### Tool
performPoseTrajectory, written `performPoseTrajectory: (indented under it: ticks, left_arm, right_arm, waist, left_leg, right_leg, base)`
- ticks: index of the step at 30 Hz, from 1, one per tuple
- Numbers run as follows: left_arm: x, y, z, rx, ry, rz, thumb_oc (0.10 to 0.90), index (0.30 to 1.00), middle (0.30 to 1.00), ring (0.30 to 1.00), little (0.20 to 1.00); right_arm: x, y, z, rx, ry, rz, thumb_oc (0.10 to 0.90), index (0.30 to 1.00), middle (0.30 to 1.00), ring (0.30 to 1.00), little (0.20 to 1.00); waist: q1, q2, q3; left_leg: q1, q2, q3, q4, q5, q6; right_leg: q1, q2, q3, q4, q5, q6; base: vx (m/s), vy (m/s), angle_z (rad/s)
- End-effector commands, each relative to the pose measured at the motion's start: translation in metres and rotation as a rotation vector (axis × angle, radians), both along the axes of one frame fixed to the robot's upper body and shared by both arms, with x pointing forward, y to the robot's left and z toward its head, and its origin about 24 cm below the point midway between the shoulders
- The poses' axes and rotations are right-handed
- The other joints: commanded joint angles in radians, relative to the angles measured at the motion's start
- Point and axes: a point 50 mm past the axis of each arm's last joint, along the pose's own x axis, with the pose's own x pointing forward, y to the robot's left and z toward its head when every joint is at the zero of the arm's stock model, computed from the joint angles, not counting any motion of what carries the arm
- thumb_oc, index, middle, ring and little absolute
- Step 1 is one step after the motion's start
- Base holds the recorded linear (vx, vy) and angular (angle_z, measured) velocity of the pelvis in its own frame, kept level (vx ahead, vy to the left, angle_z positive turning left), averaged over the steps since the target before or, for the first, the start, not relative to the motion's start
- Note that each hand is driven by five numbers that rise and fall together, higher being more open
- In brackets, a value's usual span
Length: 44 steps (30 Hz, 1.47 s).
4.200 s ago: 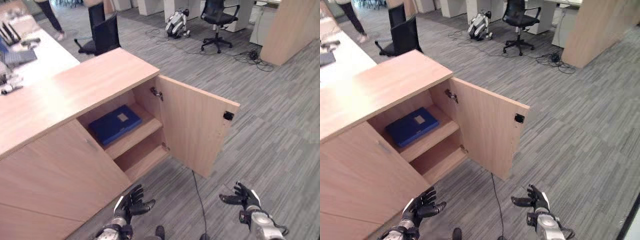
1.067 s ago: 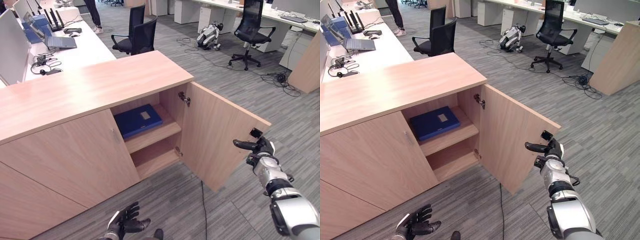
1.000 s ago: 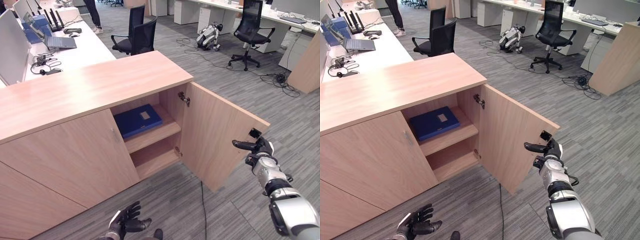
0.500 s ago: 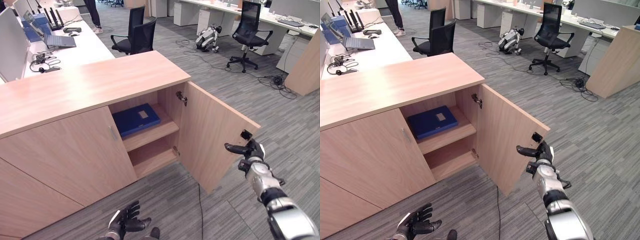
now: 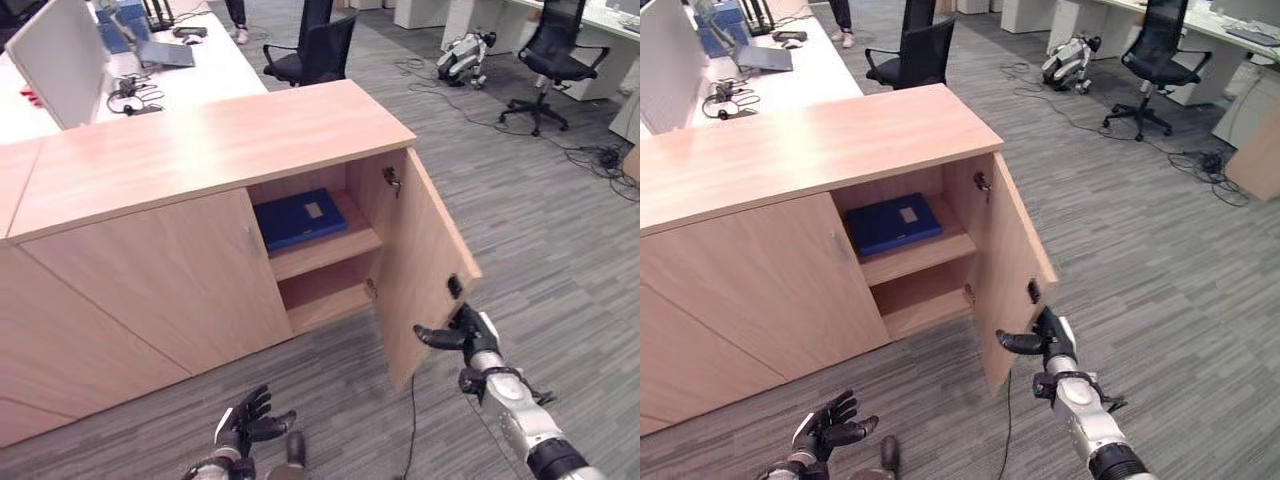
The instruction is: Put the empty folder in the office cabinet
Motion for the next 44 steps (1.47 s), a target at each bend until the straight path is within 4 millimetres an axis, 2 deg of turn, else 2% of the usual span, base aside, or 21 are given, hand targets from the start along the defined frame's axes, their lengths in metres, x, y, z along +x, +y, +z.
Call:
performPoseTrajectory:
  ticks: [1, 5, 6, 7, 9, 10, 11, 12, 13, 14, 15, 17, 18, 21, 22, 23, 24, 28, 34, 41, 44]
  left_arm:
    - [0.035, 0.020, 0.035, 0.136, -0.190, -0.173, 0.800, 0.900, 0.900, 0.900, 0.900]
    - [0.042, 0.021, 0.039, 0.159, -0.206, -0.218, 0.800, 0.900, 0.900, 0.900, 0.900]
    - [0.041, 0.023, 0.039, 0.171, -0.203, -0.229, 0.800, 0.900, 0.900, 0.900, 0.900]
    - [0.042, 0.023, 0.039, 0.171, -0.204, -0.228, 0.800, 0.900, 0.900, 0.900, 0.900]
    - [0.043, 0.028, 0.043, 0.192, -0.221, -0.228, 0.800, 0.900, 0.900, 0.900, 0.900]
    - [0.045, 0.029, 0.045, 0.202, -0.227, -0.227, 0.800, 0.900, 0.900, 0.900, 0.900]
    - [0.056, 0.034, 0.053, 0.238, -0.269, -0.233, 0.800, 0.900, 0.900, 0.900, 0.900]
    - [0.056, 0.034, 0.053, 0.238, -0.269, -0.233, 0.800, 0.900, 0.900, 0.900, 0.900]
    - [0.058, 0.035, 0.052, 0.223, -0.271, -0.202, 0.800, 0.900, 0.900, 0.900, 0.900]
    - [0.058, 0.035, 0.052, 0.223, -0.271, -0.202, 0.800, 0.900, 0.900, 0.900, 0.900]
    - [0.058, 0.038, 0.051, 0.226, -0.265, -0.185, 0.800, 0.900, 0.900, 0.900, 0.900]
    - [0.057, 0.040, 0.049, 0.232, -0.256, -0.173, 0.800, 0.900, 0.900, 0.900, 0.900]
    - [0.056, 0.038, 0.047, 0.219, -0.251, -0.167, 0.800, 0.900, 0.900, 0.900, 0.900]
    - [0.050, 0.034, 0.040, 0.193, -0.227, -0.137, 0.800, 0.900, 0.900, 0.900, 0.900]
    - [0.047, 0.033, 0.038, 0.186, -0.216, -0.132, 0.800, 0.900, 0.900, 0.900, 0.900]
    - [0.043, 0.030, 0.035, 0.174, -0.202, -0.138, 0.800, 0.900, 0.900, 0.900, 0.900]
    - [0.043, 0.030, 0.035, 0.174, -0.203, -0.138, 0.800, 0.900, 0.900, 0.900, 0.900]
    - [0.041, 0.025, 0.034, 0.158, -0.187, -0.164, 0.800, 0.900, 0.900, 0.900, 0.900]
    - [0.041, 0.019, 0.031, 0.170, -0.164, -0.196, 0.800, 0.900, 0.900, 0.900, 0.900]
    - [0.038, 0.016, 0.025, 0.168, -0.133, -0.183, 0.800, 0.900, 0.900, 0.900, 0.900]
    - [0.035, 0.013, 0.019, 0.190, -0.095, -0.201, 0.800, 0.900, 0.900, 0.900, 0.900]
  right_arm:
    - [0.034, 0.160, 0.127, 0.288, -0.492, 0.731, 0.800, 0.900, 0.900, 0.900, 0.900]
    - [0.024, 0.194, 0.165, 0.363, -0.603, 0.901, 0.800, 0.900, 0.900, 0.900, 0.900]
    - [0.017, 0.207, 0.181, 0.380, -0.653, 0.981, 0.800, 0.900, 0.900, 0.900, 0.900]
    - [0.017, 0.207, 0.182, 0.380, -0.653, 0.982, 0.800, 0.900, 0.900, 0.900, 0.900]
    - [0.009, 0.213, 0.198, 0.402, -0.717, 1.039, 0.800, 0.900, 0.900, 0.900, 0.900]
    - [0.008, 0.213, 0.200, 0.414, -0.720, 1.045, 0.800, 0.900, 0.900, 0.900, 0.900]
    - [0.012, 0.197, 0.189, 0.398, -0.696, 1.008, 0.800, 0.900, 0.900, 0.900, 0.900]
    - [0.012, 0.197, 0.189, 0.398, -0.696, 1.008, 0.800, 0.900, 0.900, 0.900, 0.900]
    - [0.024, 0.175, 0.163, 0.369, -0.607, 0.887, 0.800, 0.900, 0.900, 0.900, 0.900]
    - [0.024, 0.175, 0.163, 0.369, -0.607, 0.887, 0.800, 0.900, 0.900, 0.900, 0.900]
    - [0.028, 0.166, 0.150, 0.336, -0.572, 0.843, 0.800, 0.900, 0.900, 0.900, 0.900]
    - [0.031, 0.137, 0.107, 0.251, -0.442, 0.706, 0.800, 0.900, 0.900, 0.900, 0.900]
    - [0.031, 0.122, 0.087, 0.195, -0.385, 0.636, 0.800, 0.900, 0.900, 0.900, 0.900]
    - [0.013, 0.067, 0.022, 0.011, -0.178, 0.417, 0.800, 0.900, 0.900, 0.900, 0.900]
    - [0.002, 0.052, 0.001, -0.033, -0.098, 0.351, 0.800, 0.900, 0.900, 0.900, 0.900]
    - [-0.021, 0.022, -0.037, -0.116, 0.063, 0.215, 0.800, 0.900, 0.900, 0.900, 0.900]
    - [-0.021, 0.022, -0.037, -0.116, 0.063, 0.215, 0.800, 0.900, 0.900, 0.900, 0.900]
    - [-0.064, -0.011, -0.082, -0.241, 0.300, 0.079, 0.800, 0.900, 0.900, 0.900, 0.900]
    - [-0.119, -0.036, -0.121, -0.332, 0.598, -0.032, 0.800, 0.900, 0.900, 0.900, 0.900]
    - [-0.125, -0.040, -0.125, -0.294, 0.643, -0.110, 0.800, 0.900, 0.900, 0.900, 0.900]
    - [-0.118, -0.042, -0.122, -0.267, 0.618, -0.147, 0.800, 0.900, 0.900, 0.900, 0.900]
  waist:
    - [0.166, -0.059, 0.041]
    - [0.223, -0.078, 0.043]
    - [0.236, -0.072, 0.041]
    - [0.235, -0.074, 0.043]
    - [0.245, -0.061, 0.051]
    - [0.244, -0.052, 0.059]
    - [0.222, -0.026, 0.069]
    - [0.222, -0.026, 0.068]
    - [0.181, -0.032, 0.068]
    - [0.179, -0.032, 0.066]
    - [0.163, -0.025, 0.065]
    - [0.127, -0.035, 0.058]
    - [0.116, -0.038, 0.049]
    - [0.087, -0.037, 0.021]
    - [0.079, -0.035, 0.017]
    - [0.068, -0.030, 0.014]
    - [0.067, -0.031, 0.011]
    - [0.055, -0.033, 0.009]
    - [0.038, -0.030, 0.021]
    - [0.018, -0.016, 0.029]
    - [0.000, -0.007, 0.030]
  left_leg:
    - [0.063, -0.039, -0.050, -0.076, 0.012, 0.020]
    - [0.065, -0.083, -0.090, -0.090, -0.008, 0.057]
    - [0.082, -0.100, -0.104, -0.100, -0.022, 0.078]
    - [0.083, -0.105, -0.103, -0.101, -0.023, 0.081]
    - [0.106, -0.129, -0.120, -0.118, -0.032, 0.106]
    - [0.114, -0.134, -0.134, -0.125, -0.031, 0.114]
    - [0.102, -0.133, -0.218, -0.139, -0.002, 0.113]
    - [0.102, -0.132, -0.219, -0.138, -0.003, 0.113]
    - [0.090, -0.163, -0.299, -0.142, 0.002, 0.093]
    - [0.087, -0.162, -0.301, -0.143, 0.004, 0.093]
    - [0.092, -0.162, -0.305, -0.145, -0.003, 0.088]
    - [0.100, -0.174, -0.335, -0.145, -0.009, 0.087]
    - [0.102, -0.182, -0.352, -0.145, -0.013, 0.085]
    - [0.108, -0.184, -0.357, -0.145, -0.023, 0.079]
    - [0.114, -0.182, -0.357, -0.145, -0.024, 0.079]
    - [0.123, -0.174, -0.352, -0.145, -0.027, 0.074]
    - [0.119, -0.176, -0.354, -0.145, -0.024, 0.074]
    - [0.126, -0.168, -0.359, -0.145, -0.025, 0.065]
    - [0.138, -0.152, -0.357, -0.145, -0.029, 0.055]
    - [0.152, -0.142, -0.336, -0.145, -0.034, 0.054]
    - [0.162, -0.139, -0.329, -0.145, -0.036, 0.054]
  right_leg:
    - [0.142, -0.032, 0.054, 0.055, -0.140, 0.099]
    - [0.122, -0.082, 0.030, 0.171, -0.152, 0.122]
    - [0.090, -0.133, 0.030, 0.281, -0.127, 0.151]
    - [0.087, -0.141, 0.031, 0.290, -0.129, 0.155]
    - [0.054, -0.203, 0.042, 0.417, -0.071, 0.201]
    - [0.022, -0.219, 0.070, 0.484, -0.051, 0.213]
    - [-0.075, -0.100, 0.242, 0.473, -0.118, 0.186]
    - [-0.075, -0.099, 0.242, 0.472, -0.118, 0.185]
    - [-0.042, -0.016, 0.306, 0.246, -0.164, 0.144]
    - [-0.042, -0.014, 0.303, 0.240, -0.159, 0.143]
    - [-0.063, -0.012, 0.332, 0.208, -0.143, 0.140]
    - [-0.052, -0.008, 0.402, 0.126, -0.123, 0.133]
    - [-0.034, -0.006, 0.403, 0.095, -0.112, 0.132]
    - [0.016, -0.003, 0.393, 0.035, -0.090, 0.133]
    - [0.030, -0.002, 0.391, 0.019, -0.085, 0.131]
    - [0.046, 0.005, 0.387, -0.001, -0.085, 0.127]
    - [0.043, 0.003, 0.385, -0.001, -0.083, 0.128]
    - [0.047, 0.011, 0.377, -0.001, -0.097, 0.124]
    - [0.052, 0.022, 0.383, -0.001, -0.109, 0.119]
    - [0.054, 0.029, 0.401, -0.001, -0.114, 0.115]
    - [0.059, 0.030, 0.411, -0.001, -0.116, 0.112]
  base:
    - [0.06, 0.105, 0.34]
    - [0.09, 0.186, 0.82]
    - [0.13, 0.225, 0.93]
    - [0.14, 0.253, 0.79]
    - [0.09, 0.201, 1.21]
    - [-0.02, 0.195, 2.19]
    - [-0.06, 0.109, 1.79]
    - [-0.03, -0.010, 2.53]
    - [0.04, -0.071, 1.76]
    - [0.07, -0.080, 1.63]
    - [0.08, -0.023, 0.73]
    - [0.13, -0.034, 0.63]
    - [0.11, -0.049, 0.22]
    - [0.11, -0.070, 0.05]
    - [0.11, -0.097, -0.05]
    - [0.07, -0.074, -0.05]
    - [0.05, -0.080, -0.05]
    - [0.04, -0.085, -0.19]
    - [0.02, -0.096, 0.06]
    - [0.01, -0.047, -0.02]
    - [0.02, -0.019, -0.21]
